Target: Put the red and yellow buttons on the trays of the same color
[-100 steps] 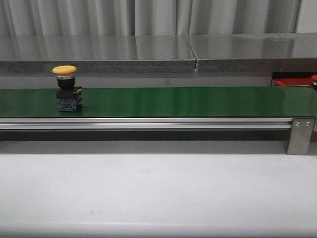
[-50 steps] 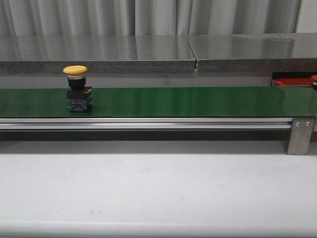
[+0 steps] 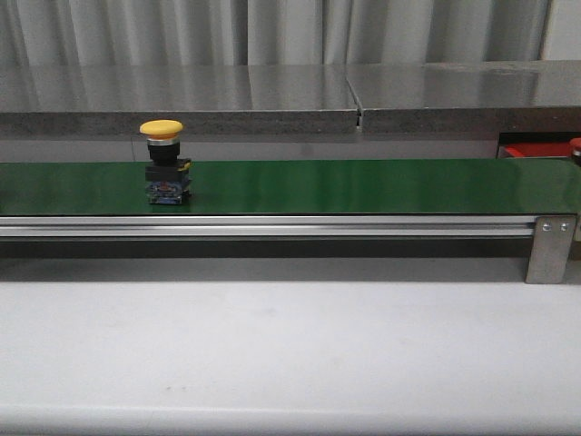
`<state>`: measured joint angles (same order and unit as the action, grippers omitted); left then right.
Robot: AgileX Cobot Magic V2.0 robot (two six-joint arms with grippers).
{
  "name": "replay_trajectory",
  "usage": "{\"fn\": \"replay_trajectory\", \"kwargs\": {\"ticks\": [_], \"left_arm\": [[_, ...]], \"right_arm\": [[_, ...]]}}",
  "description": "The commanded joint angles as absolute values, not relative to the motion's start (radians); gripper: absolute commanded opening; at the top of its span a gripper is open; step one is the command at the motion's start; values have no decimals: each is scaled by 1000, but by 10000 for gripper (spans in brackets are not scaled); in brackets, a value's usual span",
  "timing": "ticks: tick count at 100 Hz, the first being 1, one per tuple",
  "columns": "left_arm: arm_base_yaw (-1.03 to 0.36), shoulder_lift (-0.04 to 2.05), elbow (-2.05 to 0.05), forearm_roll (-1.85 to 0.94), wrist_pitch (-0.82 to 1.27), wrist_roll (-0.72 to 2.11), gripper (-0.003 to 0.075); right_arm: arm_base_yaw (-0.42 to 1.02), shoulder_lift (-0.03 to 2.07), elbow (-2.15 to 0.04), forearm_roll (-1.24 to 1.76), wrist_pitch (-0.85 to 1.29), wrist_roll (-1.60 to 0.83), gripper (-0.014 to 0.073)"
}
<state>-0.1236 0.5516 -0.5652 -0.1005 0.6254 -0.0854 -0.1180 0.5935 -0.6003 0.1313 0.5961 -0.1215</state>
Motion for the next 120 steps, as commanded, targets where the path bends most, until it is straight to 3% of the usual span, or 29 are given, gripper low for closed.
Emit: {"fn": "replay_trajectory", "kwargs": {"ticks": [1,120], "left_arm": [[-131,550,-591,-103,558,-97,-20],[-131,550,-591,-103,558,-97,-20]], "right_arm": [[-119,593,-626,128,529,-124,-117],[-119,642,-658,164,562,-125,-117]]}}
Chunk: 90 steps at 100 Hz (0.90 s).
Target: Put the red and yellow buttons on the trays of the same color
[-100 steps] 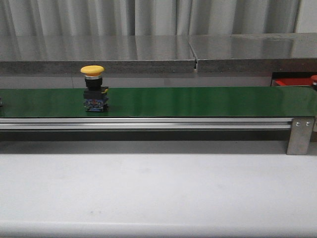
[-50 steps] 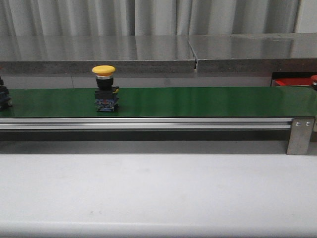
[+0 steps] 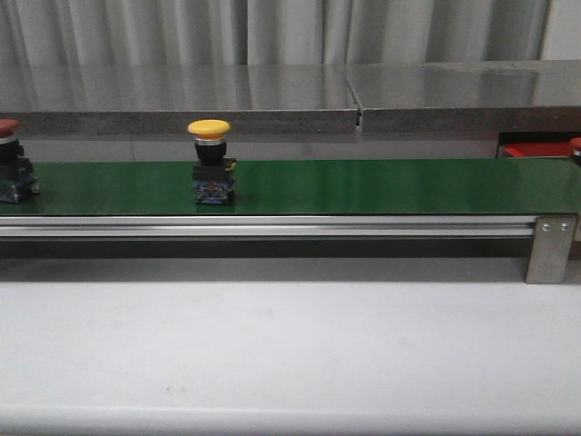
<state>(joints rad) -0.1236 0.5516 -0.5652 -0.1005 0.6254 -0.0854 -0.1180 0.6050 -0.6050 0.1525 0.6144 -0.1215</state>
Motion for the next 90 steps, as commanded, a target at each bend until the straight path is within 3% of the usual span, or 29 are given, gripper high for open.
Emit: {"fn": "replay_trajectory", "kwargs": {"ticks": [1,26,73,83,90], "left_arm": [[-131,550,-591,-103,558,-97,-20],[-131,550,-591,-103,558,-97,-20],[-131,550,-591,-103,558,-97,-20],[-131,550,-591,-103,558,-97,-20],[-131,550,-591,-103,558,-97,-20]], "right_arm": [[-119,646,-665,163,563,-125,-117],[-90,854,-824,163,666,-133,-117],[104,1172,-1143,163,719,-187,-112],[134,1232,-1220,163,764,-187,-35],[159,1271,-1265,163,784,-187,98]]}}
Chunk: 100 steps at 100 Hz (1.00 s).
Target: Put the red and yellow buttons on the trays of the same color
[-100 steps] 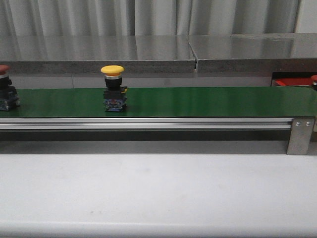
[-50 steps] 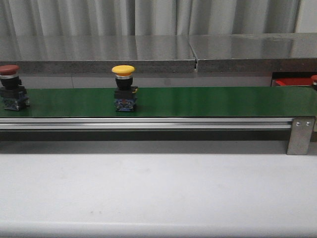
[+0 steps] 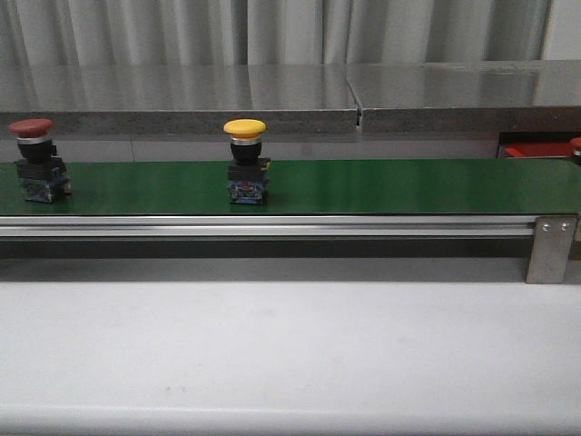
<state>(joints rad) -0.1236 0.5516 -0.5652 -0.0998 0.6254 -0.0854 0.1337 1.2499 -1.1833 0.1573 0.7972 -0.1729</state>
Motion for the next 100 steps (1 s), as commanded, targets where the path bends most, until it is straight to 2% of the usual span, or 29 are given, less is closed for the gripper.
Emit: {"fn": "replay_trajectory", "kwargs": {"ticks": [1,7,12,20,34,51,100], "left_arm": [[-131,550,-591,-103,558,-97,-20],[-131,550,-591,-103,558,-97,-20],[-131,550,-591,-103,558,-97,-20],[-131,550,-591,-103,558,-97,-20],[-131,550,-591,-103,558,-97,-20],[-131,550,-591,-103,558,-97,-20],[-131,550,-591,-103,558,-97,-20]], "right_arm": [[163,1279,-1274,163,787,-187,132],[182,1306,-1302,161,795,-187,288],[197,1326,-1323,159,792,-187,450],[219,1361,-1355,157,794,-186,617],[262,1415,-1412,146,812,-186,572],[321,1481,-1485,138,807,-186,572],[440,1709,-1710,136,979,-188,572]]}}
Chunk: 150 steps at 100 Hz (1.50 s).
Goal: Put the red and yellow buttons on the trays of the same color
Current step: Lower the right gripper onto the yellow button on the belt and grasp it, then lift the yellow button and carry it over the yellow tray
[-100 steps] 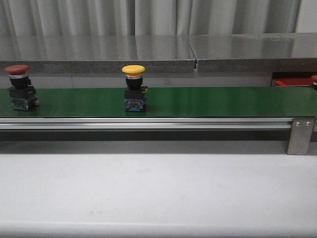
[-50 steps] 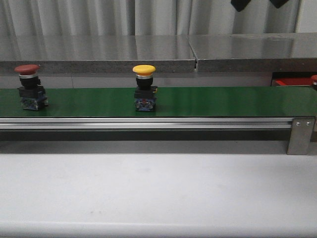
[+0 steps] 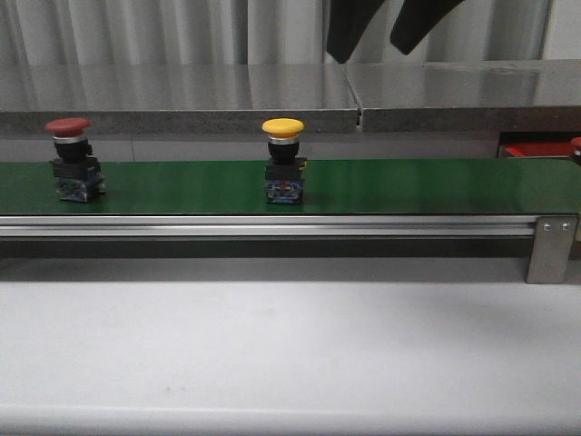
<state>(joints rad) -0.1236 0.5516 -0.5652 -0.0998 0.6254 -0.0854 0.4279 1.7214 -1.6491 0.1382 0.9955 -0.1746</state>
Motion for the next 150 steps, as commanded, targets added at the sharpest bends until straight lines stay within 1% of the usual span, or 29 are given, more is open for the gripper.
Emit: {"fn": "replay_trajectory", "kwargs": {"ticks": [1,21,50,63,70,77,94,97,101,113,133,150], "left_arm": [[-131,550,-591,-103,558,-97,-20],[-122,550,-591,-103,558,-97,-20],[-122,550,-591,-103,558,-97,-20],[-122,550,-591,-103,558,-97,-20],[-122,550,-591,-103,558,-97,-20],[-122,550,-591,-103,558,-97,-20],[-122,550,-591,-103,558,-97,-20],[-122,550,-591,-103,558,-97,-20],[-122,550,-591,-103,558,-97,-20],[-122,550,-591,-103,558,-97,-20],[-122,550,-591,-103,558,-97,-20],[-122,550,-591,-103,558,-97,-20]], "right_arm": [[441,1709,-1713,136,980,-188,572],[468,1775,-1749,136,982,-188,572],[470,1856,-1773,136,950,-188,572],[469,1889,-1773,132,929,-188,552],[469,1901,-1773,130,913,-188,518],[469,1907,-1773,129,903,-187,455],[469,1911,-1772,123,907,-178,207],[469,1911,-1772,119,904,-178,174],[469,1908,-1772,111,902,-178,151],[469,1882,-1770,71,899,-133,132],[463,1808,-1769,-59,947,70,133],[438,1741,-1722,-74,967,84,133]]}}
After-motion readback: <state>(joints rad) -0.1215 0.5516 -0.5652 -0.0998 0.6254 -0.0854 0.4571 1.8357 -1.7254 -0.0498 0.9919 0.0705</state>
